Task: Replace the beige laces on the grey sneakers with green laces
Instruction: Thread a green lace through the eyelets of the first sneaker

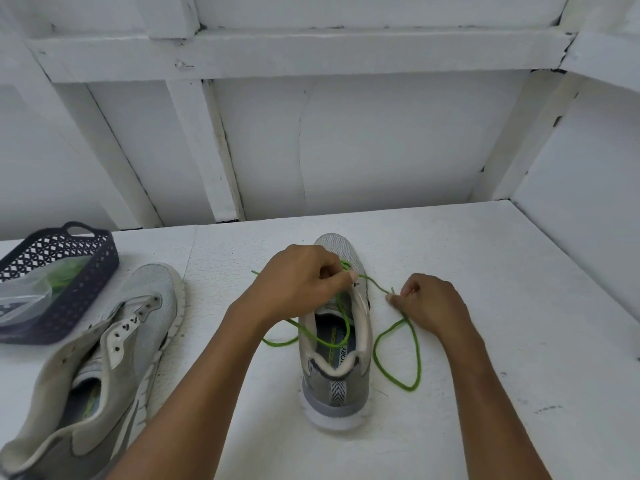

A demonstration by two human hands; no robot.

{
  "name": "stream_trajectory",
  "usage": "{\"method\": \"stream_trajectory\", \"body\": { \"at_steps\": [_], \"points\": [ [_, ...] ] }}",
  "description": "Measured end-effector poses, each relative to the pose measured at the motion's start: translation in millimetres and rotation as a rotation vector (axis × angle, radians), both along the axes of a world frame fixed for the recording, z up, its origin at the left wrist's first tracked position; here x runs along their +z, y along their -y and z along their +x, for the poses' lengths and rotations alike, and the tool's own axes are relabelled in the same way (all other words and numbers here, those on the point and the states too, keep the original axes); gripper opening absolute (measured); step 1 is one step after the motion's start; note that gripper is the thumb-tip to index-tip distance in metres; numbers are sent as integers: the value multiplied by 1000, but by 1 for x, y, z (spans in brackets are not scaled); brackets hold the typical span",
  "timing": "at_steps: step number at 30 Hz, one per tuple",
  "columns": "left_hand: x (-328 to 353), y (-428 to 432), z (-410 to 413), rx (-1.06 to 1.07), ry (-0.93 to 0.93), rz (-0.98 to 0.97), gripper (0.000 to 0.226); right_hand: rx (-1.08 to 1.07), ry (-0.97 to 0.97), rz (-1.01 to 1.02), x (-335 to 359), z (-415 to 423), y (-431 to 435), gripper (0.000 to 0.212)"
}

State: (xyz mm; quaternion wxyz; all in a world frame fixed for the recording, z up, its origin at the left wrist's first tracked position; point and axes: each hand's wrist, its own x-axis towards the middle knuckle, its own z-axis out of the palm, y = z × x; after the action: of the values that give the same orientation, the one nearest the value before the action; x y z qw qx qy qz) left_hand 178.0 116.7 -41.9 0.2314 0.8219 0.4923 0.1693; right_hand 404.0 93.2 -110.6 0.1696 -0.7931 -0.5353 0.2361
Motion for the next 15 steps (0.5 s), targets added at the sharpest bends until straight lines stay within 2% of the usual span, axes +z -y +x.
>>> {"method": "stream_trajectory", "body": {
  "at_steps": [3,5,6,8,10,13,15],
  "points": [
    [-2,2,7,23,-108,20,46,27,35,6,-1,-7,2,26],
    [-4,2,11,20,-177,14,54,69,88,-30,0,-10,0,10],
    [-5,2,13,19,-189,0,55,82,113,-34,-1,-10,0,4],
    [-6,1,14,31,-160,-55,46,124,128,-38,-3,-9,-2,10],
    [-5,-1,13,51,-94,-132,35,176,-17,-4,-1,-6,-1,9],
    [-5,0,11,85,11,-211,23,223,-465,99,12,-4,5,8],
    [-5,0,10,91,69,-252,18,245,-676,144,22,-6,7,9]
  ]
}}
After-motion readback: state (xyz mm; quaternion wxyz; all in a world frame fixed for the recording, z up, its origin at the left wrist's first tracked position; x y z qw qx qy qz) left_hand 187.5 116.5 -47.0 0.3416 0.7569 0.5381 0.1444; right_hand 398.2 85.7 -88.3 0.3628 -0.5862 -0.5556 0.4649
